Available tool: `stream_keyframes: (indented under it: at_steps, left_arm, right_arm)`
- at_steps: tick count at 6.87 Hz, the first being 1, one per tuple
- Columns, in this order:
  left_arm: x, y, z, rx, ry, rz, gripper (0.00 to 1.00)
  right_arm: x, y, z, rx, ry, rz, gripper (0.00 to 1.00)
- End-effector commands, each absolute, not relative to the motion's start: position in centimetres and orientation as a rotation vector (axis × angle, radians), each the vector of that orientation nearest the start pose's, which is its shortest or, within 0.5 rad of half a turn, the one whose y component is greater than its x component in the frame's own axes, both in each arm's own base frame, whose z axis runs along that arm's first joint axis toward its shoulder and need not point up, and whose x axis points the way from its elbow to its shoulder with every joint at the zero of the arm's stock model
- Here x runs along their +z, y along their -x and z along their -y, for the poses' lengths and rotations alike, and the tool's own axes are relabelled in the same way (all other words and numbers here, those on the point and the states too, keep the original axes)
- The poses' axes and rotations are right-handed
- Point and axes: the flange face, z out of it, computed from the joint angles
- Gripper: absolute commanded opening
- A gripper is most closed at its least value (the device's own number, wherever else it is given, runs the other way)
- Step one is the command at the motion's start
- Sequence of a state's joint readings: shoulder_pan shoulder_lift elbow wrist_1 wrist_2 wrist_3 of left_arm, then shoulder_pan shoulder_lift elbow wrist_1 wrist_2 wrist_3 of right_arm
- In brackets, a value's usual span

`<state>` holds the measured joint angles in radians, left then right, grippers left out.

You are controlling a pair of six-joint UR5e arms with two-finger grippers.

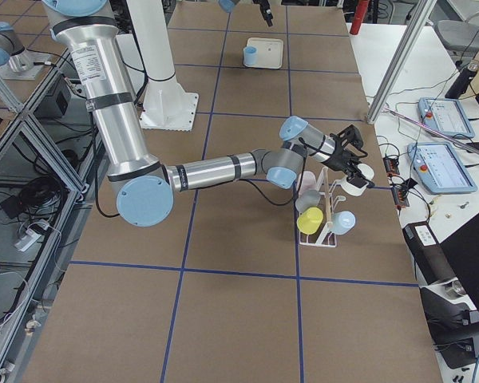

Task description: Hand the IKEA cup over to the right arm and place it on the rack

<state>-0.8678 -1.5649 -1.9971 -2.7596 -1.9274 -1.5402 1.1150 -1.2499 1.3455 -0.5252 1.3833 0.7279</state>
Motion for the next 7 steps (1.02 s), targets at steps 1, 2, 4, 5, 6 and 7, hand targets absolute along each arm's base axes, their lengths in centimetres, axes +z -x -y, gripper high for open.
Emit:
stream_keyframes:
  at_steps: [1, 2, 4, 5, 6, 7]
  left_arm:
    - [32.6, -21.3, 40.4, -0.362, -0.442, -1.553, 1.0]
    - [32.6, -21.3, 40.4, -0.363, -0.441, -1.553, 1.0]
    - [32.7, -21.3, 40.4, -0.361, -0.44, -1.552, 1.0]
    - [32.6, -21.3, 40.4, -0.361, -0.44, -1.554, 1.0]
    - [32.6, -21.3, 40.4, -0.361, -0.44, -1.554, 1.0]
    - [32.6, -21.3, 40.4, -0.362, -0.44, -1.553, 1.0]
  right_arm:
    - [48.4, 15.9, 65.5, 0.364, -1.087, 0.512, 0.0]
    - [48.6, 17.3, 65.1, 0.358, -1.091, 0.502, 0.0]
    - [49.3, 18.0, 64.3, 0.352, -1.094, 0.517, 0.0]
    - [50.0, 18.1, 63.8, 0.354, -1.089, 0.522, 0.0]
    - [50.7, 18.0, 63.3, 0.352, -1.093, 0.528, 0.0]
    - [51.5, 17.7, 62.8, 0.351, -1.087, 0.525, 0.0]
